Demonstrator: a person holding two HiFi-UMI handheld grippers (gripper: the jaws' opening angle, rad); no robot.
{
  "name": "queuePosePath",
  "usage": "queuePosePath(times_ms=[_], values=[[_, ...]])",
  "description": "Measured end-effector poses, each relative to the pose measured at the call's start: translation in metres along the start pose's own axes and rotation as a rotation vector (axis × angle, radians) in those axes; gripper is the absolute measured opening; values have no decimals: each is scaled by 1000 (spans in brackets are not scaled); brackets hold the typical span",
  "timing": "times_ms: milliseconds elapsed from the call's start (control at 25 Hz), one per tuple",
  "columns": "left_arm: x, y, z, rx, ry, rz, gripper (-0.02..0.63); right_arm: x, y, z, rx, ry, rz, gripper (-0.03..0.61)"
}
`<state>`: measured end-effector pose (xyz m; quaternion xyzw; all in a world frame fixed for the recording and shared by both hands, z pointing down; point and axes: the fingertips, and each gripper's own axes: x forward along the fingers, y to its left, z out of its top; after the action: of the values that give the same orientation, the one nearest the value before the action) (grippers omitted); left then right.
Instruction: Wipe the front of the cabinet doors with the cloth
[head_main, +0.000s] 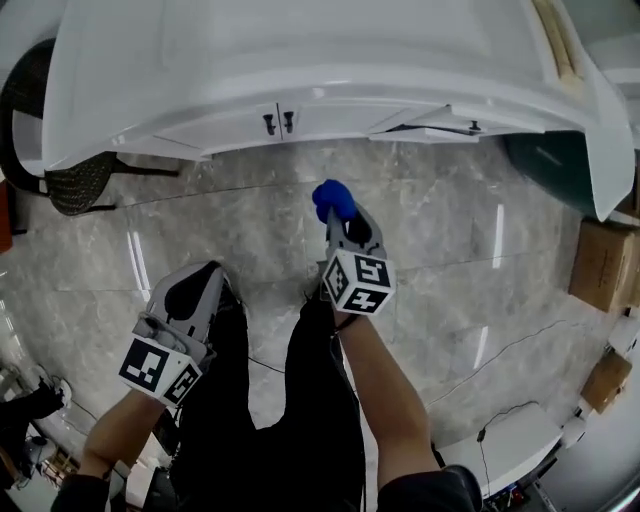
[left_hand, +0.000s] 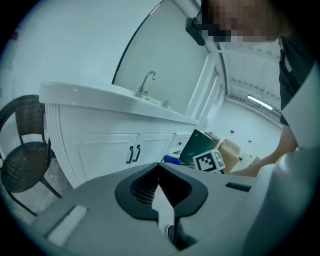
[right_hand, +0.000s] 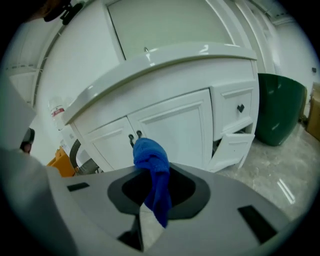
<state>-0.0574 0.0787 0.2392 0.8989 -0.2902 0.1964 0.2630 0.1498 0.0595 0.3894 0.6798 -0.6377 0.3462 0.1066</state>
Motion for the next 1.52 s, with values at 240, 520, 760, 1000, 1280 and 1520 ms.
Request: queuePosePath(times_ms=[240,520,760,1000,1280,1520], values=[[-4,-2,27,-34,-13,114,0,-2,54,27,-60,45,217,69],[5,-16,30,-195,-115,224,0,10,60,69,-172,30,282,69],[8,-16,9,-201,-70,148,0,66,69,99,-258,8,257,69],[7,12,-9,-152,8,82,0,104,100,102,-360,-8,255,69],[30,43,8,-123,12,107,0,114,77,104,-325,-15,238,69],[72,-1,7,-116,35,63,0,105,-2,122,-243,-44,155,69]])
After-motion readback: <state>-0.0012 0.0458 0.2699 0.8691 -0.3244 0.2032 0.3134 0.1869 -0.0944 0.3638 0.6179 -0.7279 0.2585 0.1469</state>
